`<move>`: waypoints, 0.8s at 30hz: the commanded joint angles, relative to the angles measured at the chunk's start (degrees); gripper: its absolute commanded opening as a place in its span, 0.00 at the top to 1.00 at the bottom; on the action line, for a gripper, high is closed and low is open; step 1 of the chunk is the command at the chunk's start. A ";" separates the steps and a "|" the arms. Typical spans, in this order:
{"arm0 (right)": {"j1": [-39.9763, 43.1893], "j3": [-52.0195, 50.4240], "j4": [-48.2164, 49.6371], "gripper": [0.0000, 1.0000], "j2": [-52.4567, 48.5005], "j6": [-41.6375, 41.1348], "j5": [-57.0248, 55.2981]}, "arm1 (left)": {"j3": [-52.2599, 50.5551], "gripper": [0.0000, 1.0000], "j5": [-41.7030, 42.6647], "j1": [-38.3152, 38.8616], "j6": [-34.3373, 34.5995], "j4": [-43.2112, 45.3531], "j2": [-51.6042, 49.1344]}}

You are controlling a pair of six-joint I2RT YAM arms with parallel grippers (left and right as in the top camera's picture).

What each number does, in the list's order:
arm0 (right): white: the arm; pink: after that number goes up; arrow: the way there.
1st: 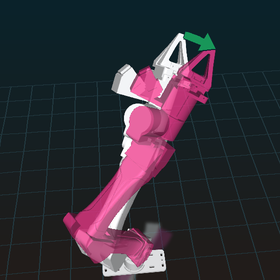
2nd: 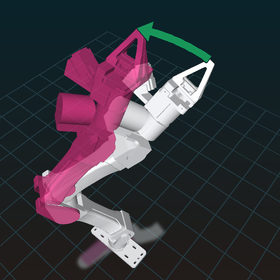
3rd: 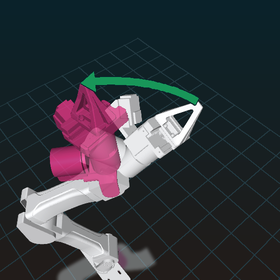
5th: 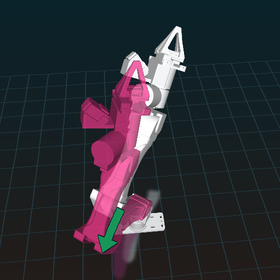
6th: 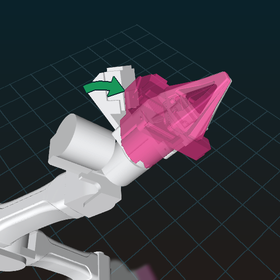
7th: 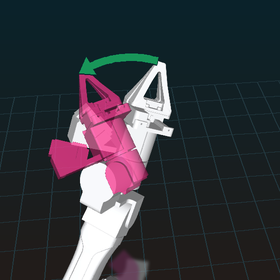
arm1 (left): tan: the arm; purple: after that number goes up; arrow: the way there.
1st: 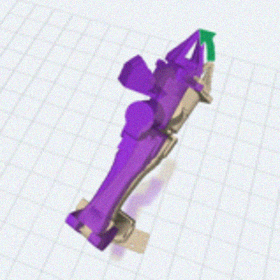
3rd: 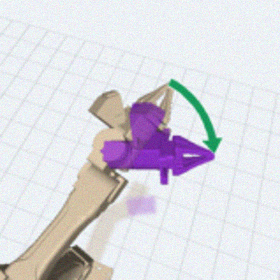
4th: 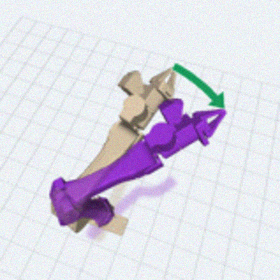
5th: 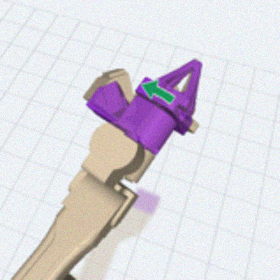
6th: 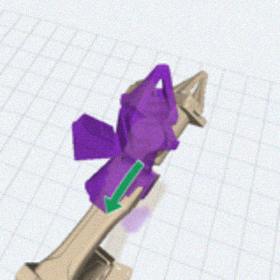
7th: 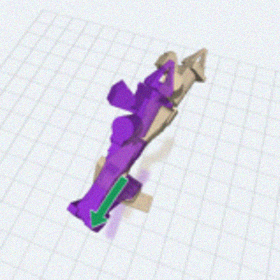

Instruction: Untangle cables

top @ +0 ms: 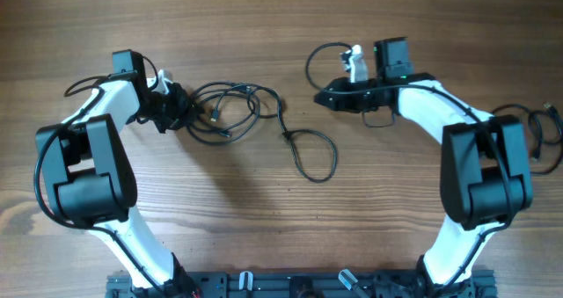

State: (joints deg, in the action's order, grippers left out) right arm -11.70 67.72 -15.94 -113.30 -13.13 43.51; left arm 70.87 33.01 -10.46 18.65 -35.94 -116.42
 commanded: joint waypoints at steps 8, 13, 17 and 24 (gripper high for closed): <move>-11.72 -0.35 6.99 0.36 -0.98 -3.61 -12.37 | -1.66 0.73 -0.42 1.55 -1.99 0.20 -2.49; -15.28 -0.35 10.16 0.19 -2.14 -4.02 -20.92 | -1.66 0.70 -0.44 2.86 -2.01 0.70 -2.49; -16.20 -0.35 11.02 0.18 -3.61 -5.44 -23.34 | -1.66 0.69 -0.46 3.10 -2.01 0.87 -2.49; -16.20 -0.35 11.02 0.18 -5.14 -6.54 -25.51 | -1.64 0.64 6.36 3.10 -6.88 0.85 -2.01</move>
State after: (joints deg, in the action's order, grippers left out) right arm -27.88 67.75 -4.64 -116.42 -18.63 20.36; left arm 70.76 34.94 -7.81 17.10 -34.85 -116.57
